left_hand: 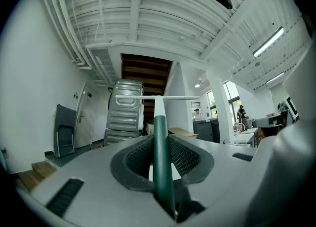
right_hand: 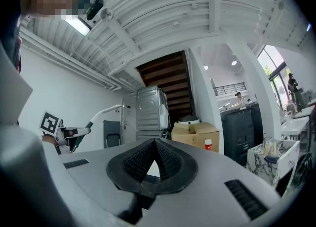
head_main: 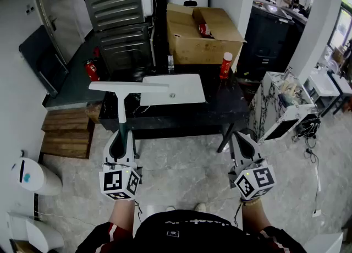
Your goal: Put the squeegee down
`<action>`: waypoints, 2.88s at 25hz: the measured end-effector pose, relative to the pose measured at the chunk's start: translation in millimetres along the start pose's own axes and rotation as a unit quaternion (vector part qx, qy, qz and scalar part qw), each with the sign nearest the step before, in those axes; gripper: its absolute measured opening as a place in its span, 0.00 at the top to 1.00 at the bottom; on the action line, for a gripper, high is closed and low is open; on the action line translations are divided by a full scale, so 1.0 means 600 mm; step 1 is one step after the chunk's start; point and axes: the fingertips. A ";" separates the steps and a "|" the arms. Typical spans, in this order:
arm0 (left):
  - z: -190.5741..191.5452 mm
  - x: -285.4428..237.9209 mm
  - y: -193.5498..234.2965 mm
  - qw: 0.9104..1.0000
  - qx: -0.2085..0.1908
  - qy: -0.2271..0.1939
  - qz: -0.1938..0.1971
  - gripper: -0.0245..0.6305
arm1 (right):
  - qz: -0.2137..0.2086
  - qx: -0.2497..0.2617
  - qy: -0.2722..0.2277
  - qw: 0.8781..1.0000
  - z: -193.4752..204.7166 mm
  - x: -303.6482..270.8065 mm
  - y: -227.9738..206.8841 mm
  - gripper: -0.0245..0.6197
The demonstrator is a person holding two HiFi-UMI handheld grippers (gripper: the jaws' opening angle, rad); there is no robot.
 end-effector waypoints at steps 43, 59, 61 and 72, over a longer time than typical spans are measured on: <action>0.121 -0.186 -0.052 0.997 -0.004 0.051 -0.063 0.81 | -0.094 -0.043 0.020 0.994 0.094 -0.158 -0.162 0.90; 0.122 -0.537 0.248 0.997 0.006 0.037 -0.060 0.81 | -0.091 -0.017 0.008 0.996 0.059 -0.618 -0.098 0.90; 0.126 -0.562 0.258 0.998 0.006 0.039 -0.058 0.81 | -0.090 -0.017 0.008 0.996 0.059 -0.644 -0.098 0.90; 0.190 -0.609 0.277 0.990 0.022 0.081 -0.111 0.81 | -0.155 -0.026 0.017 0.987 0.083 -0.757 -0.113 0.90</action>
Point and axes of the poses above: the fingertips, and each gripper's own axes: x backward along the fingers, y to its left, z out of its underside, and after that the axes turned 6 degrees about x, right-handed
